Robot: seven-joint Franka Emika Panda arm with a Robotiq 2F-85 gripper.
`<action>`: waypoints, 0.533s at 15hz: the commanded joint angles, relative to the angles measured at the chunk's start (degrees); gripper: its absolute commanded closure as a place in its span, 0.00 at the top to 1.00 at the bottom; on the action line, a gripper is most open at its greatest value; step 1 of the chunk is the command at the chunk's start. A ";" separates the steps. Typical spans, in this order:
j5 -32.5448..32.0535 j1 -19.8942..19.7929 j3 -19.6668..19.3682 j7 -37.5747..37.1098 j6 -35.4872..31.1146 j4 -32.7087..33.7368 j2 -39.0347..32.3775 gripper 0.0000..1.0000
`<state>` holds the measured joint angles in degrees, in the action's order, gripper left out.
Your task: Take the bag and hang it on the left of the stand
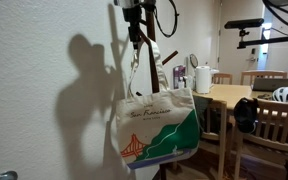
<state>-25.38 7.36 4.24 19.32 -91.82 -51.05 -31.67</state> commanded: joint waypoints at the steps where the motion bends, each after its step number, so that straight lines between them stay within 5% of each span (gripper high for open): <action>1: 0.12 1.28 -1.16 10.88 3.33 6.88 -3.65 1.00; 8: -3.42 2.67 -0.99 20.23 3.35 7.60 -4.31 1.00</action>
<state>-25.63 8.35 3.62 33.52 -90.56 -46.56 -34.29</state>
